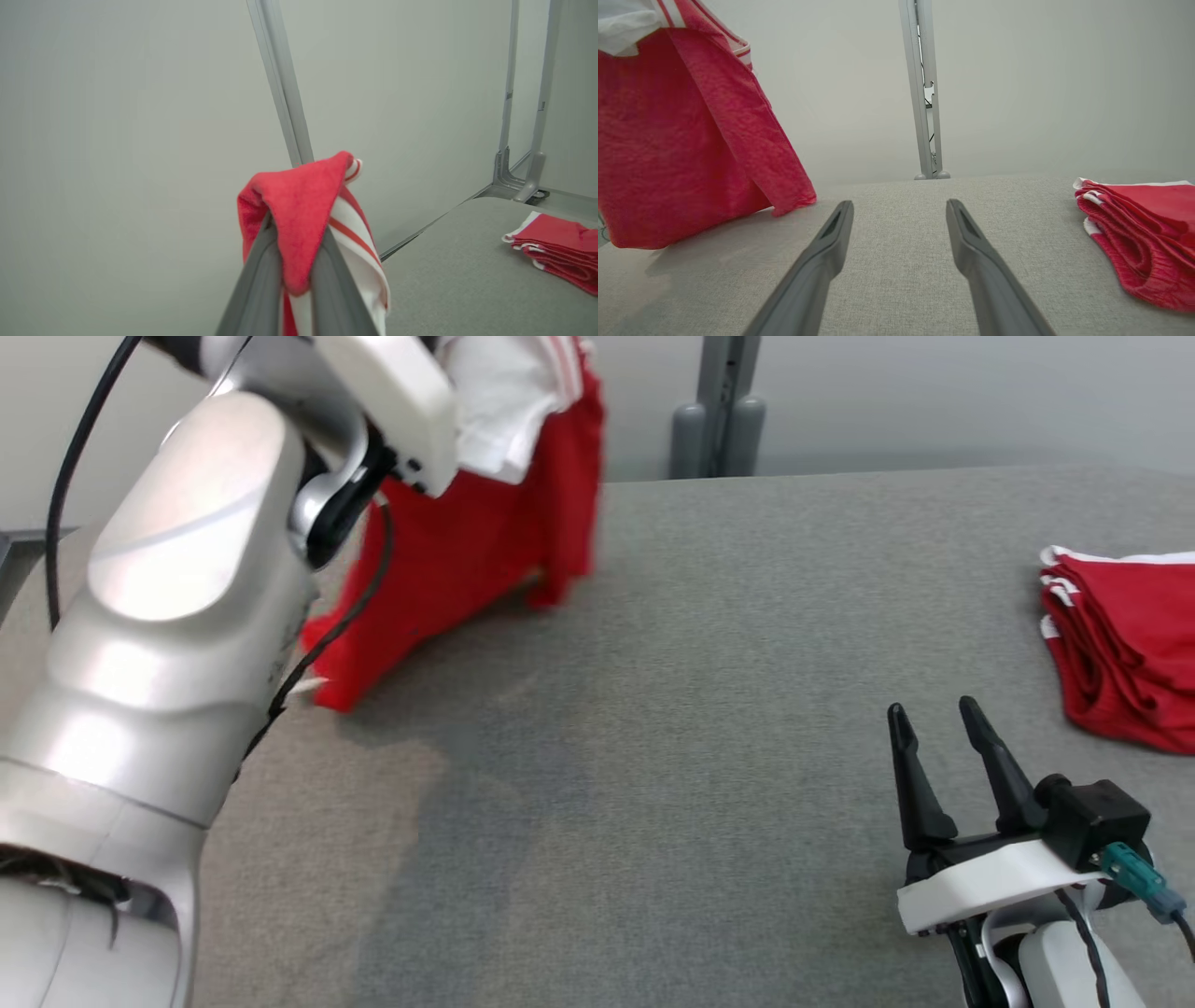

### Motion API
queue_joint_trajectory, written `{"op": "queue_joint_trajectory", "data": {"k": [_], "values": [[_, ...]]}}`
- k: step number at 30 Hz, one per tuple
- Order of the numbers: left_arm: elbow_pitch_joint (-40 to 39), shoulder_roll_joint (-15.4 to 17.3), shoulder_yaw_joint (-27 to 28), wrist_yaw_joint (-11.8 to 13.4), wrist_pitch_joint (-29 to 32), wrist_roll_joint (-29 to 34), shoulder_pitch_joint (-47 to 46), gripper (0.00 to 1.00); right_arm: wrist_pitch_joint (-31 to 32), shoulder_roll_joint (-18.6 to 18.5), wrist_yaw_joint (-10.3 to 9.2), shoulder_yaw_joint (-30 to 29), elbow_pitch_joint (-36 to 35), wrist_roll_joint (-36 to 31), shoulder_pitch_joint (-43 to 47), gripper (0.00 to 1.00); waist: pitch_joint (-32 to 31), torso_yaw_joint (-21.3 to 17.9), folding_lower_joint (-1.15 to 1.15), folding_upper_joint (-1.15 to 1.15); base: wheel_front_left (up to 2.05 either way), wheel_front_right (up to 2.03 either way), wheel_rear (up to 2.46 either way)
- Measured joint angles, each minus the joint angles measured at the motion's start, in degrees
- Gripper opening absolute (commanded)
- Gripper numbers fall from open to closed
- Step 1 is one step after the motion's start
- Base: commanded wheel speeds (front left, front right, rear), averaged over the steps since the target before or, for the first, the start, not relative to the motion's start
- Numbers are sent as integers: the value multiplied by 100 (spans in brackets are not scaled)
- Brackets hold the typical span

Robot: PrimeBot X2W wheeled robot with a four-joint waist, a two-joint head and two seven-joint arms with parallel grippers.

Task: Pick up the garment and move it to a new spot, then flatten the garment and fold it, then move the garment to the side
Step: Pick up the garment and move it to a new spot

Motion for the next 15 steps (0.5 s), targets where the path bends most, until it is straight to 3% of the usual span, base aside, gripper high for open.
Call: {"op": "queue_joint_trajectory", "data": {"k": [9,15], "values": [[-137,-691,129,99,-89,-386,-603,0,-58,-1,0,186,250,214,-54,100,-67,-447,0,0,0,0,0],[53,-851,22,141,-73,-698,-209,0,-69,1,0,215,289,257,-56,100,14,-531,0,0,0,0,0]]}}
